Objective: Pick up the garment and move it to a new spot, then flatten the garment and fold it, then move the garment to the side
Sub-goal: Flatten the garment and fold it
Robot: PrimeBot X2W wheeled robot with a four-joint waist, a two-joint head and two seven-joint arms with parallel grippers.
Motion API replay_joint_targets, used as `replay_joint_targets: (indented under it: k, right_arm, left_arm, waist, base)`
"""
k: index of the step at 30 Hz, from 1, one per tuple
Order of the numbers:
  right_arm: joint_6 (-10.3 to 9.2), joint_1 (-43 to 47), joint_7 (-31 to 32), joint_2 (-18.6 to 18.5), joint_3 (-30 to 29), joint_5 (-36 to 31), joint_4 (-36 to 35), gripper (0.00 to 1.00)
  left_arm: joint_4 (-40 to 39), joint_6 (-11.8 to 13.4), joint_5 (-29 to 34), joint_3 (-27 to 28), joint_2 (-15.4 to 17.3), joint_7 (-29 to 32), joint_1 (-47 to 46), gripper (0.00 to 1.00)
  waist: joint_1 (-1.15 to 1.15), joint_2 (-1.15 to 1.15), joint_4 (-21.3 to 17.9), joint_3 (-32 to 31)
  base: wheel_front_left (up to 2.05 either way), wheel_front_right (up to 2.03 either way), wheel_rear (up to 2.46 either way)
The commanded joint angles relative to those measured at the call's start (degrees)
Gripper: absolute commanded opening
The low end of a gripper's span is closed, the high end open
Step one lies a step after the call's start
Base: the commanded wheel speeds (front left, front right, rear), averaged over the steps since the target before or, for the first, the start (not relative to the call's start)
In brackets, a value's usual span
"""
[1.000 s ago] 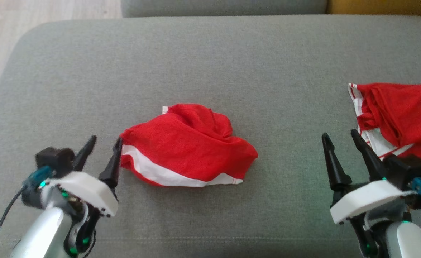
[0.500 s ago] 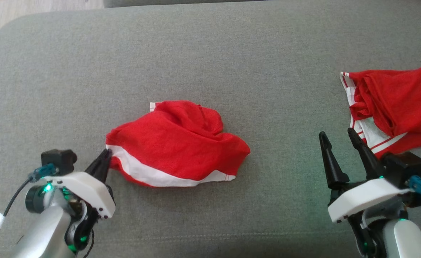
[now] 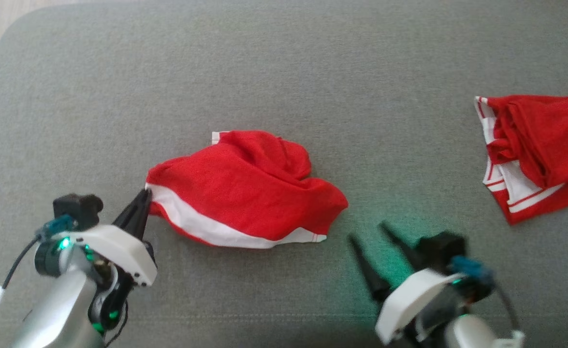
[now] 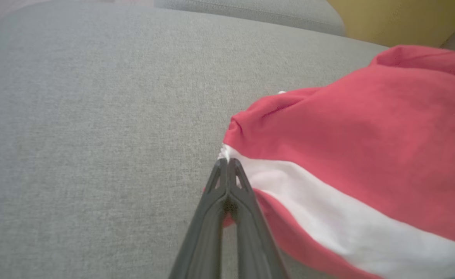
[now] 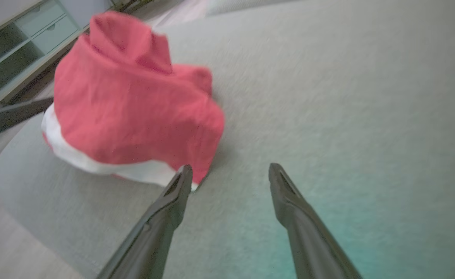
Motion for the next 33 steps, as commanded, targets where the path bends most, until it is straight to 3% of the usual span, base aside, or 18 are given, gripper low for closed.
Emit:
replay_joint_targets:
  k: [1, 13, 14, 15, 16, 21, 25, 33]
  right_arm:
    - [-0.04, -3.39, -0.41, -0.21, 4.10, 2.19, 1.49, 1.00]
    - [-0.04, -12.95, -3.82, -0.21, 13.38, 7.14, 19.04, 1.00]
    - [-0.04, -13.53, -3.83, -0.21, 14.13, 7.33, 20.23, 0.94]
    - [-0.04, -14.03, -3.45, -0.21, 14.84, 7.25, 21.61, 0.43]
    - [-0.04, -14.47, -3.30, -0.21, 15.21, 6.95, 22.77, 0.00]
    - [-0.04, -15.11, -4.52, -0.21, 14.78, 7.55, 24.28, 0.00]
    - [-0.04, -14.97, -6.57, -0.21, 12.29, 7.02, 21.52, 0.00]
    - [-0.04, -13.15, -4.93, -0.21, 3.13, 2.36, 5.46, 0.00]
  left_arm:
    - [-2.10, -0.07, 0.48, 2.30, 1.84, -0.98, -3.94, 0.00]
    - [-3.93, 0.10, 0.77, 1.50, 1.12, -1.64, -5.00, 0.00]
    - [-3.98, 0.09, 0.69, 1.50, 1.06, -1.72, -5.04, 0.00]
    - [-4.02, 0.11, 0.68, 1.48, 1.02, -1.82, -5.09, 0.00]
    - [-4.06, 0.12, 0.65, 1.46, 0.94, -1.97, -5.13, 0.00]
    - [-4.45, 0.36, 0.65, 1.89, 0.92, -3.77, -5.06, 0.00]
    - [-5.73, 0.79, 0.64, 2.72, 1.50, -5.10, -4.83, 0.00]
    - [-14.83, 3.42, 0.90, 4.01, 3.31, -4.33, -4.22, 0.00]
  waist:
    - [0.00, 0.00, 0.76, 0.50]
    - [0.00, 0.00, 3.16, 2.38]
    - [0.00, 0.00, 3.25, 2.48]
    - [0.00, 0.00, 3.35, 2.52]
    - [0.00, 0.00, 3.45, 2.55]
    - [0.00, 0.00, 3.50, 2.25]
    - [0.00, 0.00, 2.90, 1.17]
    - [0.00, 0.00, 1.28, -2.08]
  base:
    - [0.00, 0.00, 0.00]
    - [0.00, 0.00, 0.00]
    - [0.00, 0.00, 0.00]
    - [0.00, 0.00, 0.00]
    - [0.00, 0.00, 0.00]
    - [0.00, 0.00, 0.00]
    - [0.00, 0.00, 0.00]
    - [0.00, 0.00, 0.00]
